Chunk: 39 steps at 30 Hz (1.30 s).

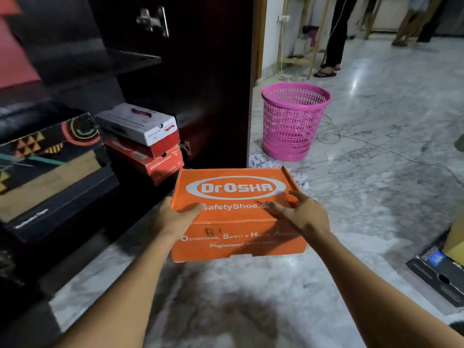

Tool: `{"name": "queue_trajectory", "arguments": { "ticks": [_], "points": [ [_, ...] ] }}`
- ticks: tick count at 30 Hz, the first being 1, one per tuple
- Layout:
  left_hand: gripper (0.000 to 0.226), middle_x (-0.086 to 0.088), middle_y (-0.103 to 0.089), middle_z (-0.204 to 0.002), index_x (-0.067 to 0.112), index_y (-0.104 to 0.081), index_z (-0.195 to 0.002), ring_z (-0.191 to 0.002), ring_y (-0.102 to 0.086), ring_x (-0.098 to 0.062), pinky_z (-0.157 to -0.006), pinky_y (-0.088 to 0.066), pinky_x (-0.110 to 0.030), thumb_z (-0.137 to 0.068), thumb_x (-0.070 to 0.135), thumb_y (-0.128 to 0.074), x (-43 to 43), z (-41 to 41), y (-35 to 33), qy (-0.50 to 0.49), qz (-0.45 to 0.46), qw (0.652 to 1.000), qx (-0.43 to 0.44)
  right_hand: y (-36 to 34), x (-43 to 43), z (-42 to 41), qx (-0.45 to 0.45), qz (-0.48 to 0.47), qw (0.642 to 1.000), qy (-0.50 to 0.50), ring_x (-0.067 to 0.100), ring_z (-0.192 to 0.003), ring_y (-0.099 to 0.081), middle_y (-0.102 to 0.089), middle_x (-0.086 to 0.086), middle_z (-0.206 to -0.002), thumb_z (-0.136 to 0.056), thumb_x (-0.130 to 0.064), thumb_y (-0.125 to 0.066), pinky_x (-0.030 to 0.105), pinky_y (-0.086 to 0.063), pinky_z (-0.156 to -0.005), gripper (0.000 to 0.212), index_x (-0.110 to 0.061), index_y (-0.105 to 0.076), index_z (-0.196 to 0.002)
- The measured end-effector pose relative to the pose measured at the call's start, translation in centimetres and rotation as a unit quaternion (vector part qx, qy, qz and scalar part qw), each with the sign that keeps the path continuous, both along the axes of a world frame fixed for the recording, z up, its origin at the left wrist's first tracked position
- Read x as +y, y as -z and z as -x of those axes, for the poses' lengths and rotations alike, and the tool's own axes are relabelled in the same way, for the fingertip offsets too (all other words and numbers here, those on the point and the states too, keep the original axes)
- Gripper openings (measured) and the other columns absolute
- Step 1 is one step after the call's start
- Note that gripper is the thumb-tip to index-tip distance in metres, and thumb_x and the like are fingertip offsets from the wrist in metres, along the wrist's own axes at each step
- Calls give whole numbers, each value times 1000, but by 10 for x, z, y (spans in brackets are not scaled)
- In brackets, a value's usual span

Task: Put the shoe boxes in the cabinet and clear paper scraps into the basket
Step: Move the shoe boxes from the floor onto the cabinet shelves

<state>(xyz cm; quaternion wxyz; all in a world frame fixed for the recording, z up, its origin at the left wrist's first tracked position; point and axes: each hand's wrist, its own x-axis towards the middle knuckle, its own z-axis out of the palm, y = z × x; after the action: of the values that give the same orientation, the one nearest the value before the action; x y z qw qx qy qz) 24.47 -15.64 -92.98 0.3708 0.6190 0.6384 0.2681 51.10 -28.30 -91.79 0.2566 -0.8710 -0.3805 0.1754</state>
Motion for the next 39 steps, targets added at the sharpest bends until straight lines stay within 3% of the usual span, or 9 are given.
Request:
{"name": "queue_trajectory", "arguments": {
  "ticks": [6, 11, 14, 17, 21, 25, 29, 34, 39],
  "points": [
    [51, 1, -70, -92, 24, -64, -102, -79, -68, -19, -73, -55, -32, -69, 62, -75, 23, 42, -69, -42, -53, 997, -29, -82, 46, 19, 21, -75, 995, -67, 31, -125, -56, -60, 8, -137, -72, -75, -64, 39, -43, -100, 90, -25, -47, -144],
    [38, -2, -73, -74, 16, -72, -82, -65, -69, -20, -62, -53, -27, -75, 53, -74, 32, 70, -136, -86, -87, 991, -51, -132, 67, 35, 4, -135, 986, -93, 31, -120, -60, -63, 8, -133, -70, -80, -61, 38, -46, -99, 89, -28, -50, -141],
    [37, 1, -74, -67, 20, -74, -75, -62, -71, -20, -69, -58, -31, -71, 57, -73, 29, 88, -160, -109, -102, 988, -45, -149, 70, 47, 7, -153, 983, -104, 32, -118, -60, -65, 10, -128, -69, -80, -61, 37, -48, -96, 86, -29, -54, -138],
    [40, 0, -73, -65, 20, -72, -76, -60, -72, -22, -70, -60, -34, -71, 59, -73, 25, 105, -187, -136, -114, 983, -41, -165, 77, 61, 17, -197, 973, -121, 30, -117, -61, -67, 9, -125, -68, -79, -65, 37, -48, -95, 84, -27, -59, -133],
    [33, -2, -71, -64, 20, -71, -82, -48, -68, -14, -47, -48, -20, -77, 52, -73, 14, 125, -237, -169, -150, 972, -64, -193, 87, 78, 52, -261, 948, -177, 25, -114, -63, -68, 3, -122, -55, -86, -68, 38, -52, -96, 93, -30, -60, -129],
    [26, -1, -73, -72, 21, -72, -85, -59, -70, -16, -53, -50, -22, -79, 46, -74, 3, 134, -292, -155, -225, 960, -58, -227, 100, 81, 103, -321, 915, -223, 21, -108, -63, -63, -1, -126, -42, -87, -73, 43, -54, -93, 105, -33, -58, -131],
    [34, 9, -71, -75, 23, -71, -82, -67, -67, -10, -54, -42, -20, -72, 56, -75, -3, 134, -343, -167, -334, 927, -13, -264, 121, 91, 126, -395, 874, -252, 22, -110, -61, -59, 1, -128, -50, -66, -83, 42, -54, -93, 94, -27, -58, -132],
    [65, 20, -64, -82, 30, -58, -94, -82, -63, -11, -72, -47, -28, -51, 75, -77, -6, 140, -386, -206, -418, 885, 10, -306, 154, 112, 165, -458, 831, -269, 16, -98, -64, -61, -3, -117, -48, -65, -83, 41, -57, -88, 72, -33, -63, -109],
    [76, 18, -60, -92, 38, -48, -103, -88, -59, -13, -76, -45, -27, -44, 68, -84, 1, 147, -417, -245, -450, 859, 8, -346, 195, 127, 184, -475, 806, -304, 16, -94, -69, -66, -6, -112, -43, -68, -85, 42, -59, -86, 84, -28, -68, -114]
  ]
}}
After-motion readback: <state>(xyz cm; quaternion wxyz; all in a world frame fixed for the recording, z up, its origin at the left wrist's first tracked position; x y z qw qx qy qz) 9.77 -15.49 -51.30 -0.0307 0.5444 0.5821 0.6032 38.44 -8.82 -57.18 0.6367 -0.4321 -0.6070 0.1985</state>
